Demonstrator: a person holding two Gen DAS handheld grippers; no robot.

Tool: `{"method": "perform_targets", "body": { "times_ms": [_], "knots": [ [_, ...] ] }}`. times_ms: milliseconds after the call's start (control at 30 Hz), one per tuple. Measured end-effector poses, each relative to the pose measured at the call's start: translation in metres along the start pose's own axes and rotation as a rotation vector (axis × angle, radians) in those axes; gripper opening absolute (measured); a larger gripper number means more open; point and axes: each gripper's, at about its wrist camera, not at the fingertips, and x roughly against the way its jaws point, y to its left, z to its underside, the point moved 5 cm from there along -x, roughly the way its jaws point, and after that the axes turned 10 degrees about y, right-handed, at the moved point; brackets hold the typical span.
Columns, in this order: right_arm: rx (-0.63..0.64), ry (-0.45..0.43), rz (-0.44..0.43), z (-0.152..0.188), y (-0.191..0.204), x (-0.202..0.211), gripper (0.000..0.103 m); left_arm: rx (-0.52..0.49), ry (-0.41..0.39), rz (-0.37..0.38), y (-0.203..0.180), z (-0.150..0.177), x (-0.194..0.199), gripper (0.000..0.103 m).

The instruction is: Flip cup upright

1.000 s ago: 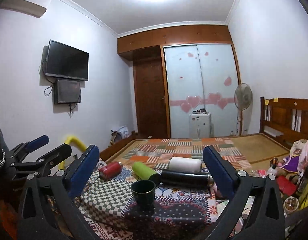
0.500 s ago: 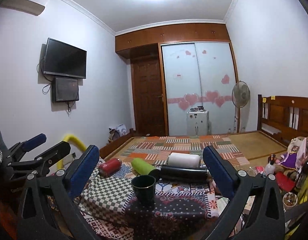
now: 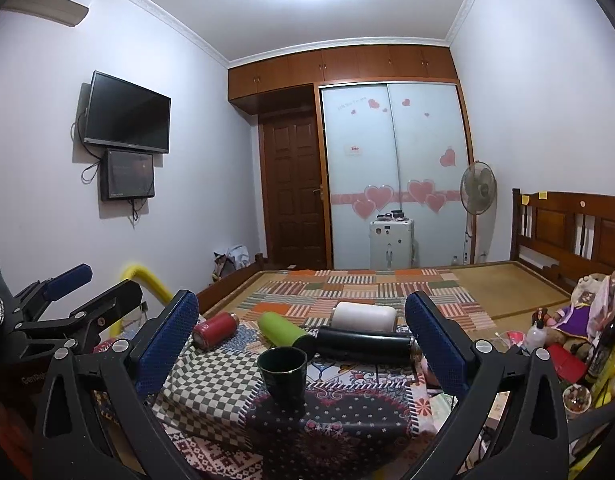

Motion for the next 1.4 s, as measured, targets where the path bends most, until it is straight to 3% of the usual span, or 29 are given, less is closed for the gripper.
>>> {"method": "perform_targets", "body": {
  "times_ms": [1400],
  "knots": [
    [0.008,-0.014,0.014,-0.0071,-0.0018,0.0052,0.103,0.022,0.011,0.015,0.0030,0.0014,-0.0033,0.103]
  ]
}}
